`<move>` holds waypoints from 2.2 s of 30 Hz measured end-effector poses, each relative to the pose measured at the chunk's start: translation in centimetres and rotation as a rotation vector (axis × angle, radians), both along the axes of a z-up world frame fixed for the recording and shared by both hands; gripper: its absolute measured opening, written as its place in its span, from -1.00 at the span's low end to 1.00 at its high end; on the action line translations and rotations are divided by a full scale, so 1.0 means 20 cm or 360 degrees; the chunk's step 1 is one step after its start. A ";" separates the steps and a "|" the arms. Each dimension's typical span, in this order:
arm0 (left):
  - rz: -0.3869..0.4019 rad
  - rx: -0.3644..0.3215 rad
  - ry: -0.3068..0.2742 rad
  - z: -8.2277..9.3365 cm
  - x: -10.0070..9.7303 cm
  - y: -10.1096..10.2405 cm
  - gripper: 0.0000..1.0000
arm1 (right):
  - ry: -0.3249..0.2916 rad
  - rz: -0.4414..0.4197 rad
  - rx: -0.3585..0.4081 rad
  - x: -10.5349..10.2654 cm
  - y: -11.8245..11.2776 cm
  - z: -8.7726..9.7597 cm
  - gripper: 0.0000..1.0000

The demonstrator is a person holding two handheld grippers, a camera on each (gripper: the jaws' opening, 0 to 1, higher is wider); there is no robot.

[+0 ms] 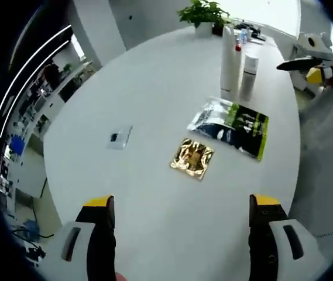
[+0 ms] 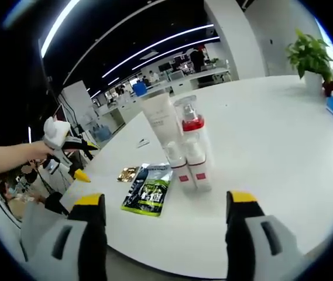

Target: Arrange the skincare products in the storage area until every visible bottle or jar stands upright without overlapping.

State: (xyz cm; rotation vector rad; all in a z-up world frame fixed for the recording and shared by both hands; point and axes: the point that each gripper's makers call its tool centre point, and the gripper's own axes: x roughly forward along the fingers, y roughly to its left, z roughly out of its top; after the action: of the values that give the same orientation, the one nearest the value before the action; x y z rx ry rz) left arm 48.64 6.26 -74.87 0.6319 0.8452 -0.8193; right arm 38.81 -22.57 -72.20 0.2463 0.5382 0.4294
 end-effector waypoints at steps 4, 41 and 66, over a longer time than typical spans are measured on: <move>-0.0033 0.0037 0.0011 -0.02 0.05 0.00 0.86 | 0.0005 -0.0001 0.0002 0.00 0.00 0.00 0.70; -0.0183 0.0158 0.0101 -0.17 0.37 -0.05 0.80 | 0.0040 -0.0036 -0.0024 0.00 -0.01 -0.02 0.71; -0.0268 0.0256 0.0123 -0.15 0.68 -0.10 0.80 | 0.0083 -0.0055 0.0010 0.00 -0.02 -0.04 0.71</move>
State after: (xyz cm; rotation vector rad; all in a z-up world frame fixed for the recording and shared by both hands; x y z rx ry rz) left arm 62.26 4.25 -77.88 0.8257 0.9436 -0.9384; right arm 38.86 -22.93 -72.95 0.2728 0.5828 0.3919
